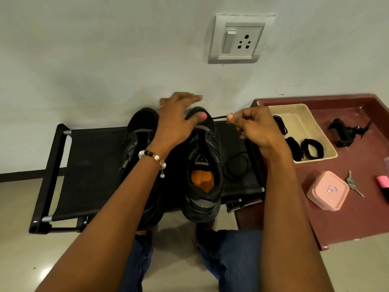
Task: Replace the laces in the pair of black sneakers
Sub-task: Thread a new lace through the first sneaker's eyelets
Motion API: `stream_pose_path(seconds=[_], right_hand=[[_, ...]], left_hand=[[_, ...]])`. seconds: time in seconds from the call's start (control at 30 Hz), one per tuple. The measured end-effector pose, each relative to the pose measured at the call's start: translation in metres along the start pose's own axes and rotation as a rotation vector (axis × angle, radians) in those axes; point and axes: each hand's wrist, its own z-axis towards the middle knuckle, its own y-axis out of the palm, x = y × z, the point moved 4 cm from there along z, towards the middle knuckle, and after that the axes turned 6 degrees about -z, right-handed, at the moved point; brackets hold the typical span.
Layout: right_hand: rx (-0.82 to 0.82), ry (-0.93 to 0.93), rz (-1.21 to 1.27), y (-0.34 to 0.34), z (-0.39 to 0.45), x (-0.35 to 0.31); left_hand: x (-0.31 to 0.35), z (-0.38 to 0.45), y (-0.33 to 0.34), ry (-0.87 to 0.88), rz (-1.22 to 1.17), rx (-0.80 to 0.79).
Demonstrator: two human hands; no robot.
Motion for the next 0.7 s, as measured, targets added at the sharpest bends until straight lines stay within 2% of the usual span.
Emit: stream_pose_path(seconds=[0.07,0.17,0.23,0.3,0.37,0.4,0.47,0.57,0.63,0.7], right_hand=[[-0.056,-0.044,0.005,0.009,-0.004,-0.013],[-0.087,-0.064,0.042,0.013,-0.006,-0.020],[-0.075,-0.038,0.047,0.010,-0.004,-0.014],[-0.036,0.009,0.062,0.004,-0.001,-0.002],[0.026,0.047,0.057,-0.002,0.004,0.009],[0.044,0.056,0.043,-0.003,0.005,0.011],[0.033,0.050,0.024,0.000,0.005,0.010],[-0.048,0.006,0.013,0.013,0.004,-0.004],[-0.107,-0.028,0.008,0.023,0.003,-0.012],[-0.135,-0.044,0.007,0.027,0.002,-0.016]], left_hand=[[0.018,-0.004,0.012,0.121,-0.083,-0.094],[0.018,-0.009,0.016,0.025,-0.282,-0.077],[0.007,-0.006,0.008,-0.097,-0.345,0.032],[-0.009,-0.004,-0.006,-0.246,-0.374,0.219],[-0.026,-0.006,-0.022,-0.369,-0.329,0.412],[-0.031,-0.008,-0.027,-0.384,-0.268,0.458],[-0.031,-0.005,-0.024,-0.288,-0.113,0.391],[-0.009,0.001,-0.001,-0.010,0.067,0.095],[0.008,-0.001,0.016,0.109,-0.015,-0.068],[0.016,-0.007,0.022,0.106,-0.145,-0.116]])
